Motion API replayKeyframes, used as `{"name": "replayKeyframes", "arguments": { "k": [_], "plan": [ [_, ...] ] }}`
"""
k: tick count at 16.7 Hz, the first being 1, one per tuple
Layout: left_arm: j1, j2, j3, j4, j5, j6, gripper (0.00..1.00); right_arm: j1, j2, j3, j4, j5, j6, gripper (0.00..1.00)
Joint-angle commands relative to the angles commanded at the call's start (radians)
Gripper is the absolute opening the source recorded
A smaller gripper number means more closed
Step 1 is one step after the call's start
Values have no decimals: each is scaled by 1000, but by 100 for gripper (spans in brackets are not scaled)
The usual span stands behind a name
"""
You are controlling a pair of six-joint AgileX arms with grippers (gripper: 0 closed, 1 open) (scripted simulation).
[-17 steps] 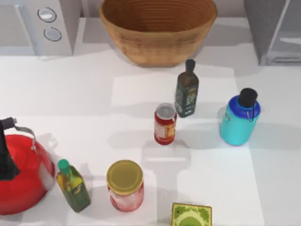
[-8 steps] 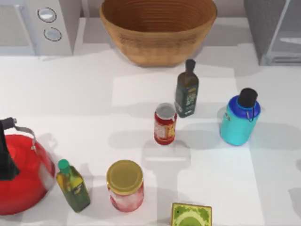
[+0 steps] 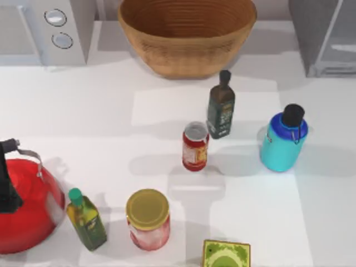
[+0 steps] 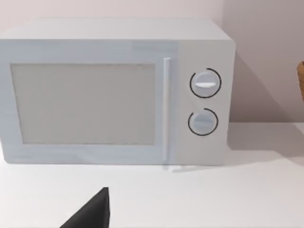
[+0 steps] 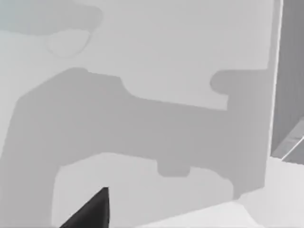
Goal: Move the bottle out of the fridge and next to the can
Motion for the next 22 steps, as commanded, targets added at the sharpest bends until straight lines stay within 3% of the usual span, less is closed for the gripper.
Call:
{"name": "replayKeyframes", "arguments": {
  "k": [3, 6, 13, 17, 22],
  "plan": [
    [0, 0, 0, 0, 0, 0, 100, -199, 217, 56, 34, -103, -213, 100],
    [0, 0, 0, 0, 0, 0, 100, -313, 340, 87, 61, -169, -333, 100],
    [0, 0, 0, 0, 0, 0, 100, -336, 367, 91, 69, -184, -359, 100],
    [0, 0, 0, 0, 0, 0, 100, -271, 370, 91, 161, -180, -252, 100],
    [0, 0, 0, 0, 0, 0, 100, -65, 373, 84, 443, -137, 87, 100]
  ]
}}
